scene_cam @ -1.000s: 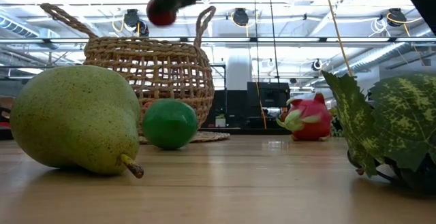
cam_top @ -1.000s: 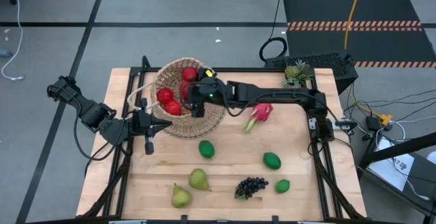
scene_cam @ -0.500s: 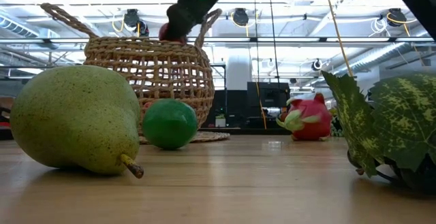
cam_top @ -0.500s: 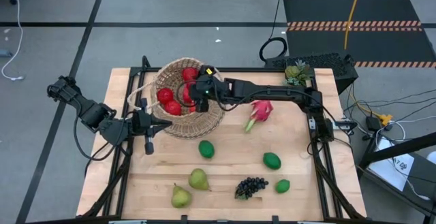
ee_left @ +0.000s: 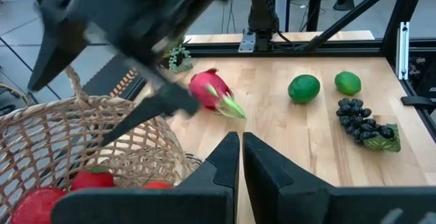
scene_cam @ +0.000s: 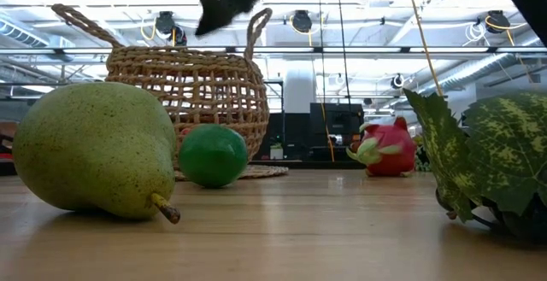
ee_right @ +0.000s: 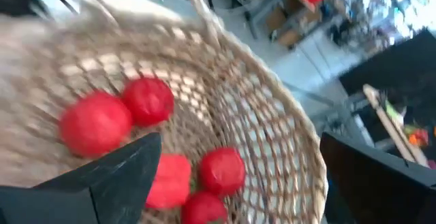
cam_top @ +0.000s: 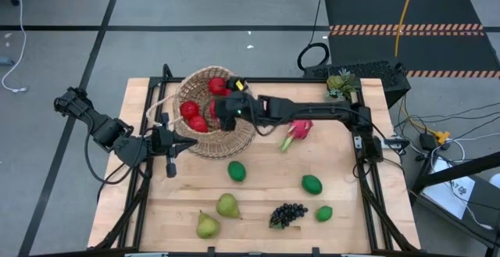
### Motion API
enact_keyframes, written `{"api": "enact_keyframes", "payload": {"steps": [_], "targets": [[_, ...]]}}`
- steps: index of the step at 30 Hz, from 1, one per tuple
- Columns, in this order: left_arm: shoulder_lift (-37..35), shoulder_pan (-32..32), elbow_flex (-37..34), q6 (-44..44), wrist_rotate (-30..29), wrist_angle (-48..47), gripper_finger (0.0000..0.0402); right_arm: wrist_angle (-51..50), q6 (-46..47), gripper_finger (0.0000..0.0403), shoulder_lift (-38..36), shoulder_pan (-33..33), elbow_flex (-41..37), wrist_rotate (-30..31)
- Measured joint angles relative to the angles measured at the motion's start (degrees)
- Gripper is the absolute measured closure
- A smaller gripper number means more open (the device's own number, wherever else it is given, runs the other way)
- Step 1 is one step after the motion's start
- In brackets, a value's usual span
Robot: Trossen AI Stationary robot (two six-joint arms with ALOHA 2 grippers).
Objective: Build produce basket
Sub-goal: Put the dragon fruit into the basket
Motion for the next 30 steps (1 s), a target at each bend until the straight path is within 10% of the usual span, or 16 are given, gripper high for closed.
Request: {"api": "enact_keyframes", "payload": {"steps": [30], "targets": [[3.12,-0.07,-0.02,-0.87,1.55,0.09,0.0378,-30.84,36.35,0.0009,-13.02,29.34,-2.22,1.99]]}}
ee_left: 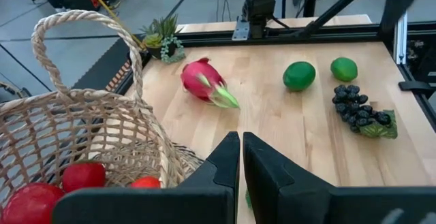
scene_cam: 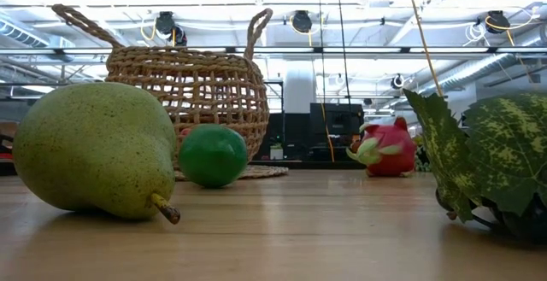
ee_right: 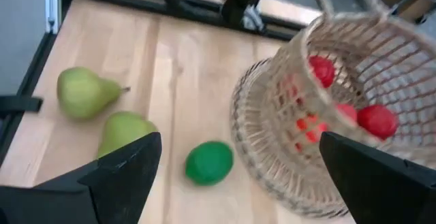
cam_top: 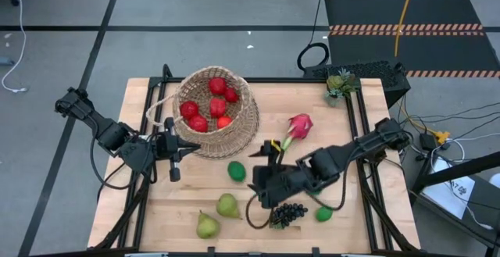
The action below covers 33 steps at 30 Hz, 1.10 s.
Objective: Build produce basket
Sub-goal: Put the dragon fruit into the basket
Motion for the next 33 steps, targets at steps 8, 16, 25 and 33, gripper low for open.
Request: {"api": "enact_keyframes", "payload": {"steps": [8,16,25,33], "targets": [[0.00,0.00,0.00,-1.51,0.35,0.02,0.0378,1.60,8.01,0.0009,-0.21,4.17,-8.51,3.84],[0.00,0.00,0.00,0.14,0.37,0.00,0.0378,16.93,11.11,0.0009,-0.23,5.55,-21.39,4.33],[0.27,0.00,0.00,0.35,1.76,0.02,0.0378,42.64,-5.71,0.0009,-0.22,3.83,-35.36,4.28],[6.63,-0.83,0.00,0.28,2.45,3.77,0.0378,44.66,-12.46,0.0010,-0.23,-0.50,-36.55,5.03]]}}
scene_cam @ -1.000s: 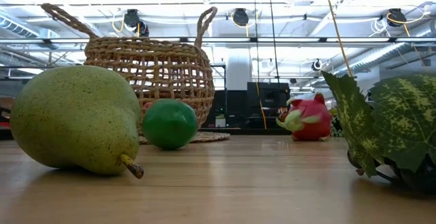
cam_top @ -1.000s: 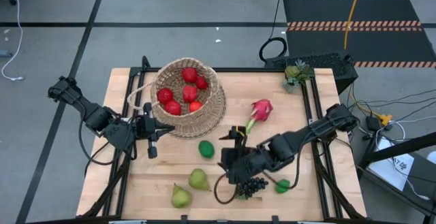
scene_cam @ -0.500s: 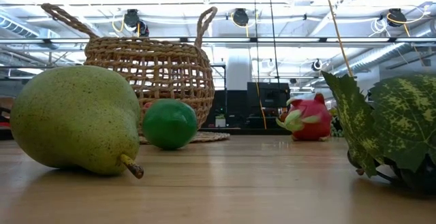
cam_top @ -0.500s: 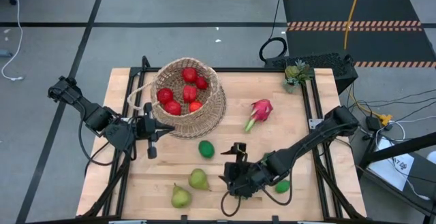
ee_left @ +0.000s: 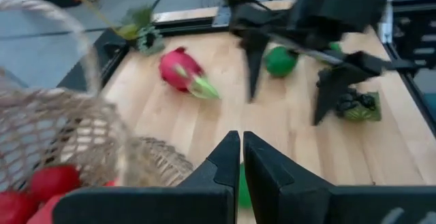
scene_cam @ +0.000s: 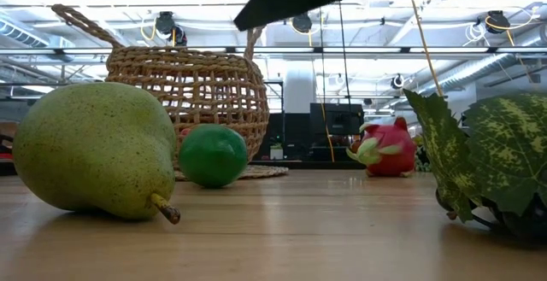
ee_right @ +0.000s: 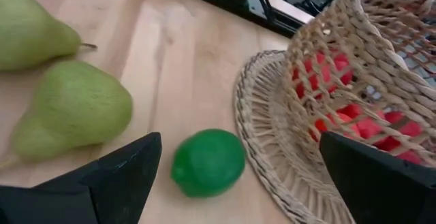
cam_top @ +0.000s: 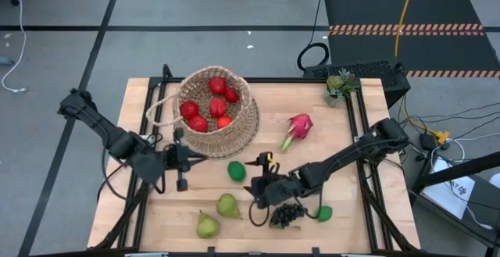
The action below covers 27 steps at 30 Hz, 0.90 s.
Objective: Build produce basket
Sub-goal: Put the dragon fruit into the basket
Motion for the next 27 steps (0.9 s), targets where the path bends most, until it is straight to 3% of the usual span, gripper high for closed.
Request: {"api": "enact_keyframes", "payload": {"steps": [7,11,15,22,27], "targets": [[5.02,0.00,0.00,11.17,6.78,15.24,0.0378,-1.19,-1.51,0.0010,0.00,-0.61,0.00,-4.18],[7.12,0.04,0.41,11.80,12.45,19.11,0.0374,-3.33,-0.99,0.0010,-1.19,0.94,0.00,-4.17],[12.08,-0.41,2.88,9.68,16.97,18.87,0.0348,-6.67,0.25,0.0010,-3.75,3.12,0.00,-4.19],[24.94,-1.14,13.52,15.21,17.55,14.61,0.0275,-12.75,9.43,0.0010,-10.52,7.08,0.02,-4.09],[32.39,-0.79,21.68,16.58,17.92,10.31,0.0245,-18.40,18.16,0.0010,-14.79,10.26,0.07,-4.10]]}}
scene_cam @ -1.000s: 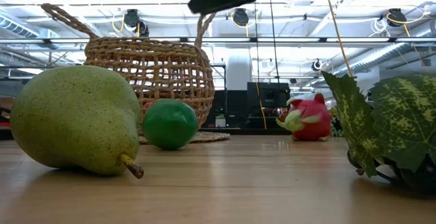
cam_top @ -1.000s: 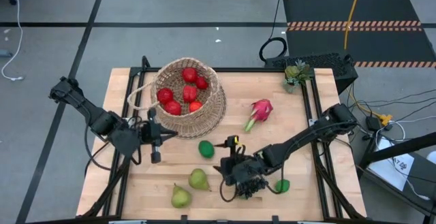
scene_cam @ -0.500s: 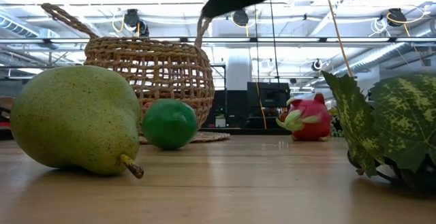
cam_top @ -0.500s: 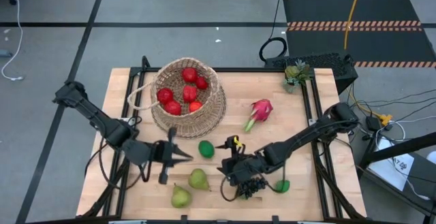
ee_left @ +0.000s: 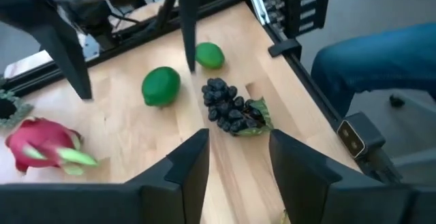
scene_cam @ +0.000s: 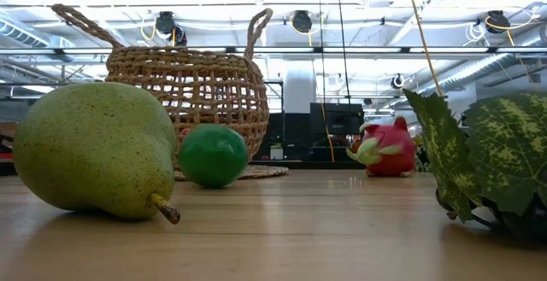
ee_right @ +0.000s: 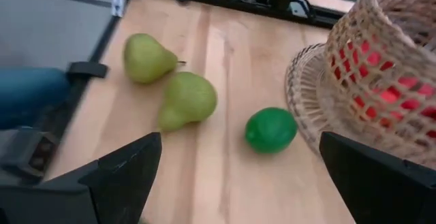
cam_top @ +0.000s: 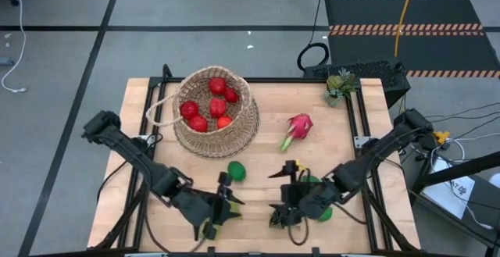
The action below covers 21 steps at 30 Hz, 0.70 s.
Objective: Build produce basket
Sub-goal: Put the dragon fruit into the basket
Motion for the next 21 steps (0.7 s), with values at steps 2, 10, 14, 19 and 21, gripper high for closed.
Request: {"api": "enact_keyframes", "payload": {"steps": [2,10,14,19,21], "targets": [[2.15,0.14,2.23,0.00,0.09,-0.92,0.0241,-1.67,2.02,0.0010,-1.11,1.14,0.00,0.10],[5.37,0.58,4.04,3.91,0.61,-2.71,0.0240,-3.34,2.89,0.0010,-2.01,3.31,0.00,0.25],[5.29,1.58,4.04,3.78,0.41,-2.56,0.0240,-5.00,2.79,0.0010,-2.04,2.76,0.00,0.34],[5.29,2.88,4.04,3.80,0.42,-2.26,0.0240,-9.53,-1.52,0.0010,-2.04,2.44,0.00,1.62],[5.29,3.71,4.04,2.89,0.40,-2.36,0.0240,-12.83,-3.08,0.0010,-2.04,1.99,0.00,4.65]]}}
